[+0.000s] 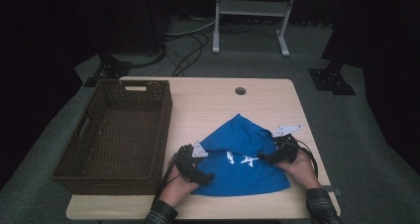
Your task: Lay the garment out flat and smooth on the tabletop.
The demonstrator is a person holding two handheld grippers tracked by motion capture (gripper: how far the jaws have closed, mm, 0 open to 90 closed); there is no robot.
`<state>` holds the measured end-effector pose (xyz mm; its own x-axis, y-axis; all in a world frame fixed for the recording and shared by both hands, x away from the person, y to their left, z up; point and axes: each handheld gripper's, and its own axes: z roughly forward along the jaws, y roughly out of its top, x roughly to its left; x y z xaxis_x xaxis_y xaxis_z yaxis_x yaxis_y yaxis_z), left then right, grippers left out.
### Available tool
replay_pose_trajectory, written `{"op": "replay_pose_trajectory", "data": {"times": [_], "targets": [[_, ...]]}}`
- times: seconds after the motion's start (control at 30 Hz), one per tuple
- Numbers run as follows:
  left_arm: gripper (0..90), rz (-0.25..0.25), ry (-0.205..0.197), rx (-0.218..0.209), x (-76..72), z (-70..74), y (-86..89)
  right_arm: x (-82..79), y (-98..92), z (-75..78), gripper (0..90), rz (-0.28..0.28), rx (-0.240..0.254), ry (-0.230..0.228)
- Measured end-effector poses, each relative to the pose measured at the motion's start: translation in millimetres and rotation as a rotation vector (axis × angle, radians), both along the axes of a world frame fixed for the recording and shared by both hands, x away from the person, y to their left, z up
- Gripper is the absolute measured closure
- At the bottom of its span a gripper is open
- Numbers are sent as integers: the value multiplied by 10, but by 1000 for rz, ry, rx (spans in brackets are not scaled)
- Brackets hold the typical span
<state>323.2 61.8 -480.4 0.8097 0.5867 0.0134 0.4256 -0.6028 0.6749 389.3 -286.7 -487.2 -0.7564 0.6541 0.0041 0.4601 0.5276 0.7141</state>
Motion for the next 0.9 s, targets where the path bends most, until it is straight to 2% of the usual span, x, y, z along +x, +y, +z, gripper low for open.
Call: {"op": "replay_pose_trajectory", "data": {"times": [0.13, 0.4, 0.7, 0.9], "targets": [[1, -16, 11, 17, -62, 13, -17, -69, 0, 8, 0, -6, -8, 8], [1, -50, 5, 4, -229, 1, 39, -300, 13, 12, 0, -9, -17, 11], [1, -62, -4, -8, -439, -13, 104, -556, -1, 19, 0, 33, -25, 17], [1, -60, -8, -12, -505, -18, 123, -667, -36, 27, 0, 64, -35, 23]]}}
